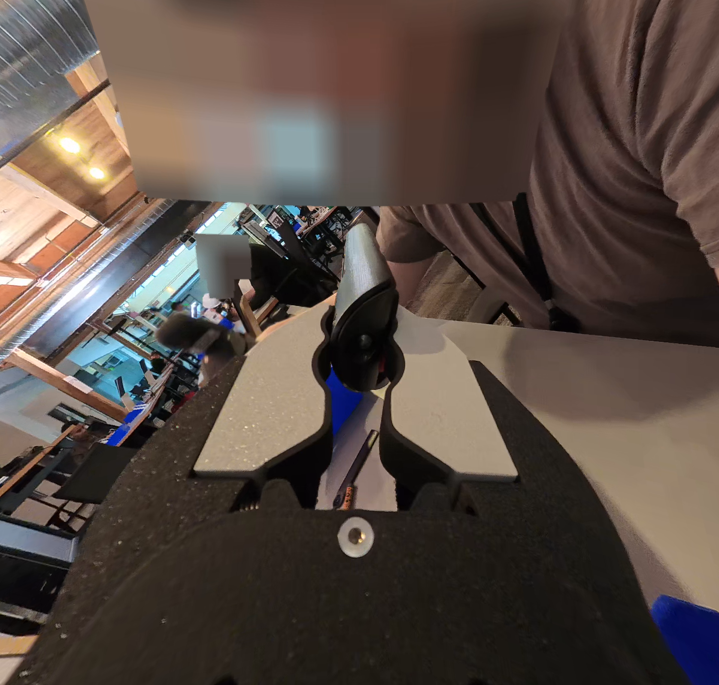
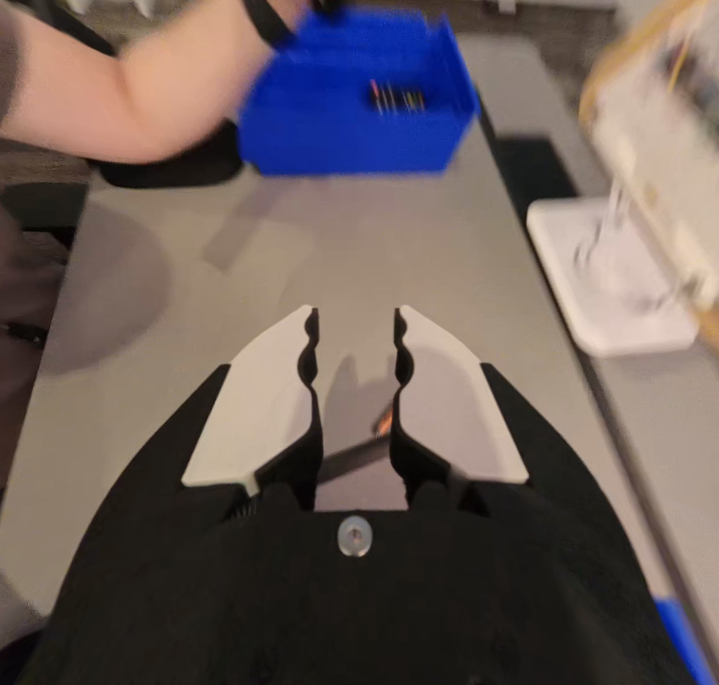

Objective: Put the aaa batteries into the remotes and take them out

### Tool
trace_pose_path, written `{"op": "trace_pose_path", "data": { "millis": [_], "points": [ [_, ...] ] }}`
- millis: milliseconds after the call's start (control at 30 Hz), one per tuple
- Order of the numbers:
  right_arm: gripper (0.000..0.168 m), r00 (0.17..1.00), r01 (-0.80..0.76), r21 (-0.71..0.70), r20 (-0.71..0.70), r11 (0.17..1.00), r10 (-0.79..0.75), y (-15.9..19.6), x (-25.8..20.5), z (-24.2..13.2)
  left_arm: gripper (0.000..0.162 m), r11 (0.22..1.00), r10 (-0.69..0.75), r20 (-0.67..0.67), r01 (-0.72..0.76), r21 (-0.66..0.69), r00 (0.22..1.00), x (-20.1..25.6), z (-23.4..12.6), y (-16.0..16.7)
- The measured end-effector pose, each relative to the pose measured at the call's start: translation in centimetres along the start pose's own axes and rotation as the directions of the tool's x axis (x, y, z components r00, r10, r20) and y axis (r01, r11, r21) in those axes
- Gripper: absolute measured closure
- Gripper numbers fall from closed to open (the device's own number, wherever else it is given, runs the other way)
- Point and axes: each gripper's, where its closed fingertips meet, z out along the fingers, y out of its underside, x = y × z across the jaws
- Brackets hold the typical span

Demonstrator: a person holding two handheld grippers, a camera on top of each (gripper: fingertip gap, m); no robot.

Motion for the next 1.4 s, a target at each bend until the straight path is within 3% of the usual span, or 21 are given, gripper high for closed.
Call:
{"op": "trace_pose_path", "data": {
  "millis": [100,267,533,633,733,833,1000,1200,1333,1400],
  "points": [
    [0.143,0.971,-0.239,-0.242,-0.085,0.941,0.224,5.5,2.4,3.0,0.139,1.0,0.013,-0.022,-0.013,-0.013,1.0,0.6,-0.1,-0.3],
    [0.145,0.952,-0.289,-0.573,-0.259,0.767,0.165,13.1,3.9,6.5,0.139,1.0,-0.009,-0.053,0.007,-0.025,0.999,1.2,-0.1,0.4],
    [0.141,0.932,-0.358,-0.655,-0.289,0.666,0.218,16.5,4.1,8.5,0.139,0.999,-0.05,-0.072,0.049,-0.016,0.996,1.4,-0.1,1.5],
    [0.155,0.958,-0.287,-0.643,-0.214,0.71,0.193,15.6,3.7,9.2,0.139,0.998,-0.059,-0.082,0.058,-0.018,0.995,1.6,0.0,1.6],
    [0.156,0.991,-0.13,-0.663,-0.119,0.737,0.067,15.2,3.1,9.7,0.139,0.998,-0.065,-0.089,0.064,-0.02,0.994,1.6,0.2,1.8],
    [0.156,0.994,0.025,-0.707,-0.061,0.707,-0.096,15.1,2.8,9.8,0.139,0.997,-0.077,-0.09,0.075,-0.024,0.993,1.6,0.3,2.0],
    [0.156,0.984,0.159,-0.676,0.05,0.719,-0.17,14.3,1.5,10.7,0.139,0.996,-0.085,-0.098,0.083,-0.027,0.992,1.7,0.5,2.3],
    [0.156,0.872,0.489,-0.512,0.279,0.706,-0.402,12.6,-1.2,11.8,0.139,0.995,-0.101,-0.109,0.097,-0.035,0.989,1.8,0.6,2.6],
    [0.156,0.825,0.563,-0.455,0.355,0.691,-0.438,12.4,-2.5,12.0,0.139,0.993,-0.114,-0.119,0.11,-0.038,0.986,2.0,0.7,2.9],
    [0.156,0.846,0.53,-0.475,0.353,0.702,-0.4,12.6,-2.6,11.8,0.139,0.993,-0.118,-0.117,0.114,-0.041,0.986,1.9,0.7,3.0]
  ]
}}
